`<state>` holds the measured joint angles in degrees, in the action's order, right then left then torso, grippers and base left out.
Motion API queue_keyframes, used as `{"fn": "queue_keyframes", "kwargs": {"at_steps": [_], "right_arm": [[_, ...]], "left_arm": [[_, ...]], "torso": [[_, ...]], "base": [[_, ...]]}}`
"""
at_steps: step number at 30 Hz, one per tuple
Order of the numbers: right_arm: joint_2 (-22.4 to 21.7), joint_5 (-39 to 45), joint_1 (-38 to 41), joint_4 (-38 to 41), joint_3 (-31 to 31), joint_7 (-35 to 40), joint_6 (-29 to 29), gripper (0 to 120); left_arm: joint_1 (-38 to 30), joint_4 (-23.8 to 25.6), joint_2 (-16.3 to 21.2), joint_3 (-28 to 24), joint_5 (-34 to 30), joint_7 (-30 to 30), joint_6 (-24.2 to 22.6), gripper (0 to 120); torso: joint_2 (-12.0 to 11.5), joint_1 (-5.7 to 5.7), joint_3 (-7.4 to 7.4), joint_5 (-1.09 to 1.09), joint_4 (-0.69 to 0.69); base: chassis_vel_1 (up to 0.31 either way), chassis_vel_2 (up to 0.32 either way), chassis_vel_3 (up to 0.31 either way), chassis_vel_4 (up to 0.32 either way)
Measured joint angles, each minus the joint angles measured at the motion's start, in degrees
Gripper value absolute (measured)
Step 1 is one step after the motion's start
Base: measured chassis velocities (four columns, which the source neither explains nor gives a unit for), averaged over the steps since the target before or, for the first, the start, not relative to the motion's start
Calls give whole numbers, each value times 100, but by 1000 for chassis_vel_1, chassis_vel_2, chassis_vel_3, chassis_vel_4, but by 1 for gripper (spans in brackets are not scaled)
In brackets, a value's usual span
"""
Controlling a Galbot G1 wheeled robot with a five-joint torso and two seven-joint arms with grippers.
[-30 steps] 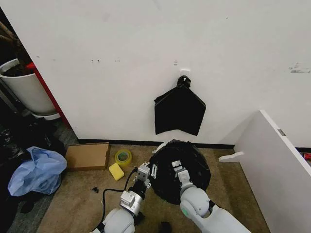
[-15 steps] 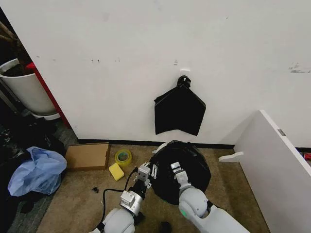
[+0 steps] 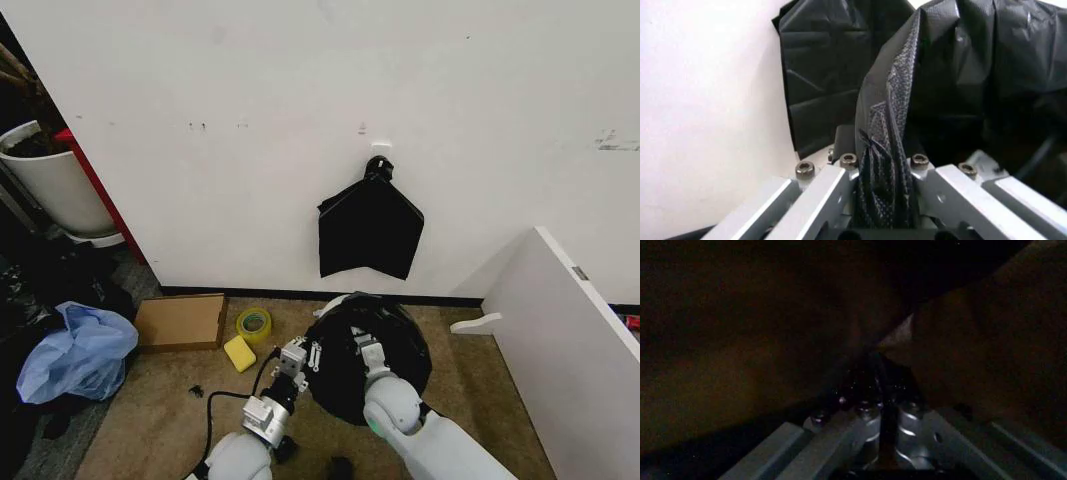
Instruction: Place the garbage bag over the trash bin.
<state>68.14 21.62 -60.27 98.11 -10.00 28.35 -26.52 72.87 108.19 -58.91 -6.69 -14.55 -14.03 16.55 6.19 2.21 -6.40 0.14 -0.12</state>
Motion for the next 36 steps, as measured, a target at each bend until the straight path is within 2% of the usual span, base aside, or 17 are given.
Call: {"fn": "queue_keyframes", "kwargs": {"at_steps": [15,18,19,21,25,27,29,33,35,36], "right_arm": [[227,13,126,70,-165,-248,222,0],[221,82,158,0,-103,-172,148,12],[221,82,158,0,-103,-172,148,12],[112,106,64,89,-63,-249,145,21],[-161,-206,-371,953,-101,-696,402,38],[-218,-289,-439,1175,-112,-777,428,41],[-365,-378,-568,1621,-27,-886,452,49],[-614,301,-1089,2432,401,-847,405,67],[-650,385,-1284,2634,595,-854,464,70],[-692,394,-1524,2834,820,-903,597,75]], "left_arm": [[68,61,-34,-51,-24,47,1,3],[116,98,-14,-31,-58,54,1,3],[116,98,-14,-31,-58,54,1,3],[114,98,-41,3,-197,-43,-63,3],[-13,96,-144,32,-1008,-566,-645,3],[-52,96,-144,37,-1193,-641,-752,3],[-140,95,-162,122,-1659,-760,-982,3],[-402,35,-210,332,-2942,-1109,-1512,3],[-486,8,-246,369,-3187,-1194,-1606,3],[-591,2,-297,441,-3510,-1326,-1744,3]], "torso": [[0,0,0,0,2],[0,0,0,1,2],[0,0,0,1,2],[0,0,0,0,1],[0,0,0,0,1],[0,0,0,1,1],[0,0,0,0,0],[0,0,0,1,1],[0,0,0,0,2],[0,0,0,-1,-1]], "base": [[0,0,0,0],[0,0,0,0],[0,0,0,0],[0,0,0,0],[0,0,0,0],[0,0,0,0],[0,0,0,0],[0,0,0,0],[0,0,0,0],[0,0,0,0]]}}
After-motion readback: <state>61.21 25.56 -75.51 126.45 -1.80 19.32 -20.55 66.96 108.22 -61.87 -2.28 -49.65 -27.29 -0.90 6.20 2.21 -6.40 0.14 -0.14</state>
